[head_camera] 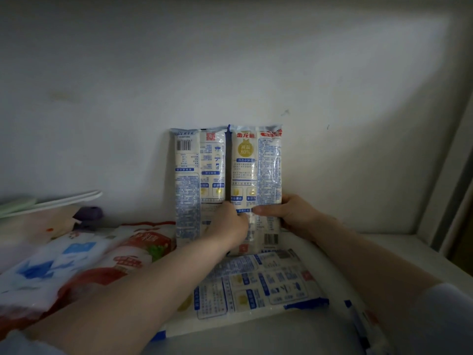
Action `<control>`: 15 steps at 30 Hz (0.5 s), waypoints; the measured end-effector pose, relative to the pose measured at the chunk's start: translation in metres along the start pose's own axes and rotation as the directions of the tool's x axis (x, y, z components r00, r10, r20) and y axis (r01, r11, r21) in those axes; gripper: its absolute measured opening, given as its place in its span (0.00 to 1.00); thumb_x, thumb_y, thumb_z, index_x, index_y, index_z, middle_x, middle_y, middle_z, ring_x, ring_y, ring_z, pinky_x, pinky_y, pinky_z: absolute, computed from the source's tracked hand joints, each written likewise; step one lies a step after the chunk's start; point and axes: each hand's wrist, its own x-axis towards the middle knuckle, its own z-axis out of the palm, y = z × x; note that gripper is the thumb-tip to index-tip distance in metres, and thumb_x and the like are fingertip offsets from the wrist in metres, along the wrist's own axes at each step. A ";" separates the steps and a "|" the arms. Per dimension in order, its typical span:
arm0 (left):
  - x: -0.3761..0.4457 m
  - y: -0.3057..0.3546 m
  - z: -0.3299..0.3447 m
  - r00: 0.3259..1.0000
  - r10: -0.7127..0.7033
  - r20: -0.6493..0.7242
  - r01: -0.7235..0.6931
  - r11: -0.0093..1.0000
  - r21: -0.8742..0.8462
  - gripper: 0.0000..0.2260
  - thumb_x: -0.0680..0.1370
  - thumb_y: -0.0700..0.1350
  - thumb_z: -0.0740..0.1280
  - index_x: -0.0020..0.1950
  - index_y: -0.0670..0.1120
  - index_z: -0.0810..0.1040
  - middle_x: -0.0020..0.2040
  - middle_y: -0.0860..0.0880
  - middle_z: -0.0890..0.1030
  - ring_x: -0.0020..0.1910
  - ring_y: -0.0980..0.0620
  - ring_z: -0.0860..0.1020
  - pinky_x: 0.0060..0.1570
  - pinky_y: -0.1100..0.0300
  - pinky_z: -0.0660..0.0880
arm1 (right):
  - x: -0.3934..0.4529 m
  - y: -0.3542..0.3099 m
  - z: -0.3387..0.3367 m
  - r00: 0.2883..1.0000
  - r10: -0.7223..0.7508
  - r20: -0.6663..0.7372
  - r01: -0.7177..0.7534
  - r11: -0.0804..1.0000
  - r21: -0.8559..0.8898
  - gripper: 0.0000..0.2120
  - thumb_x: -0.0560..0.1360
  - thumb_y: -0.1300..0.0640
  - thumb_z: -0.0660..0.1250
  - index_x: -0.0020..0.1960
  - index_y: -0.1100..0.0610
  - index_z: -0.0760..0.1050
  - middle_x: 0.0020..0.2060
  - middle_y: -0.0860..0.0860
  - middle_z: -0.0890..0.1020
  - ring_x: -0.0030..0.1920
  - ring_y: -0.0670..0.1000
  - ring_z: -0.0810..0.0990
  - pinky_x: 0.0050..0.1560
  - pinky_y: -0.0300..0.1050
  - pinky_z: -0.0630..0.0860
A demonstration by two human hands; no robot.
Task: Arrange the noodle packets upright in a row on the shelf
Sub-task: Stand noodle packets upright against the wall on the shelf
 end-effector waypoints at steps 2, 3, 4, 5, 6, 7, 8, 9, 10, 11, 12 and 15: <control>0.000 0.001 0.003 0.999 -0.020 -0.024 0.021 1.000 0.003 0.13 0.82 0.43 0.56 0.64 0.41 0.69 0.54 0.42 0.77 0.46 0.47 0.76 0.35 0.60 0.68 | 0.001 0.001 0.002 1.000 0.009 -0.012 -0.009 1.000 0.000 0.14 0.67 0.68 0.74 0.52 0.61 0.82 0.50 0.57 0.85 0.47 0.54 0.85 0.45 0.46 0.81; -0.001 0.002 0.005 0.999 -0.038 -0.029 0.038 0.999 0.005 0.14 0.82 0.43 0.55 0.65 0.40 0.69 0.57 0.41 0.77 0.51 0.44 0.77 0.37 0.59 0.70 | 0.000 0.001 0.003 1.000 0.013 -0.019 -0.013 1.000 -0.002 0.13 0.67 0.67 0.74 0.51 0.60 0.82 0.49 0.56 0.85 0.47 0.54 0.85 0.44 0.45 0.81; -0.002 0.003 0.006 0.998 -0.052 -0.033 0.052 0.999 0.011 0.14 0.82 0.42 0.55 0.66 0.40 0.68 0.59 0.40 0.76 0.55 0.42 0.77 0.40 0.58 0.72 | -0.001 0.001 0.003 1.000 0.017 -0.024 -0.017 1.000 -0.004 0.13 0.67 0.67 0.74 0.50 0.60 0.82 0.48 0.55 0.86 0.46 0.53 0.85 0.44 0.44 0.81; -0.002 0.004 0.007 0.997 -0.067 -0.035 0.068 0.998 0.019 0.15 0.81 0.42 0.55 0.67 0.40 0.68 0.60 0.39 0.76 0.57 0.41 0.77 0.44 0.55 0.75 | -0.002 0.001 0.004 0.999 0.026 -0.028 -0.026 1.000 -0.008 0.13 0.67 0.67 0.74 0.50 0.59 0.82 0.48 0.55 0.86 0.46 0.53 0.85 0.44 0.45 0.81; -0.003 0.004 0.007 0.996 -0.081 -0.032 0.081 0.996 0.029 0.16 0.81 0.41 0.55 0.68 0.39 0.68 0.61 0.38 0.76 0.57 0.40 0.77 0.45 0.54 0.75 | -0.003 0.001 0.003 0.999 0.040 -0.029 -0.041 0.999 -0.022 0.13 0.67 0.66 0.75 0.51 0.59 0.82 0.48 0.55 0.86 0.47 0.53 0.85 0.45 0.46 0.81; -0.004 0.004 0.007 0.995 -0.100 -0.021 0.101 0.994 0.044 0.16 0.81 0.40 0.55 0.68 0.38 0.68 0.61 0.38 0.76 0.56 0.41 0.77 0.42 0.55 0.75 | -0.005 0.001 0.002 0.998 0.063 -0.029 -0.064 0.997 -0.053 0.15 0.66 0.66 0.76 0.52 0.60 0.81 0.49 0.55 0.86 0.48 0.54 0.85 0.47 0.47 0.81; -0.007 0.003 0.006 0.993 -0.118 -0.007 0.118 0.990 0.076 0.16 0.81 0.40 0.55 0.68 0.37 0.68 0.60 0.38 0.77 0.53 0.43 0.78 0.36 0.59 0.73 | -0.007 0.002 0.001 0.995 0.094 -0.027 -0.096 0.990 -0.101 0.16 0.66 0.65 0.76 0.53 0.60 0.81 0.49 0.54 0.86 0.48 0.54 0.85 0.49 0.49 0.81; -0.010 0.001 0.005 0.991 -0.133 0.009 0.131 0.984 0.119 0.15 0.81 0.39 0.56 0.66 0.37 0.69 0.58 0.40 0.77 0.49 0.46 0.78 0.33 0.62 0.70 | -0.011 0.003 0.001 0.991 0.132 -0.022 -0.134 0.978 -0.161 0.17 0.65 0.65 0.77 0.54 0.60 0.81 0.49 0.54 0.86 0.49 0.54 0.84 0.51 0.50 0.80; -0.014 -0.001 0.004 0.990 -0.137 0.022 0.131 0.979 0.159 0.13 0.80 0.39 0.56 0.64 0.38 0.71 0.55 0.42 0.78 0.46 0.48 0.76 0.32 0.63 0.69 | -0.014 0.004 0.000 0.985 0.169 -0.009 -0.167 0.959 -0.227 0.17 0.65 0.65 0.77 0.53 0.59 0.81 0.49 0.54 0.85 0.49 0.54 0.84 0.52 0.50 0.80; -0.016 -0.004 0.003 0.990 -0.138 0.030 0.130 0.974 0.186 0.11 0.80 0.38 0.58 0.60 0.39 0.73 0.51 0.43 0.78 0.45 0.49 0.76 0.35 0.62 0.71 | -0.017 0.006 0.000 0.980 0.197 0.005 -0.187 0.938 -0.293 0.16 0.65 0.66 0.77 0.52 0.58 0.81 0.49 0.54 0.85 0.50 0.54 0.84 0.54 0.50 0.80; -0.018 -0.006 0.003 0.990 -0.136 0.033 0.126 0.971 0.205 0.09 0.79 0.38 0.59 0.56 0.39 0.75 0.50 0.44 0.79 0.45 0.49 0.76 0.39 0.60 0.73 | -0.020 0.008 0.001 0.978 0.208 0.009 -0.192 0.917 -0.348 0.15 0.65 0.67 0.77 0.50 0.57 0.81 0.48 0.53 0.85 0.50 0.54 0.84 0.54 0.50 0.79; -0.019 -0.009 0.003 0.991 -0.136 0.005 0.130 0.962 0.241 0.07 0.78 0.37 0.62 0.51 0.39 0.78 0.49 0.43 0.81 0.48 0.47 0.79 0.45 0.58 0.75 | -0.022 0.011 0.002 0.983 0.182 -0.025 -0.177 0.898 -0.402 0.15 0.64 0.67 0.77 0.48 0.56 0.81 0.48 0.53 0.85 0.50 0.53 0.83 0.55 0.50 0.79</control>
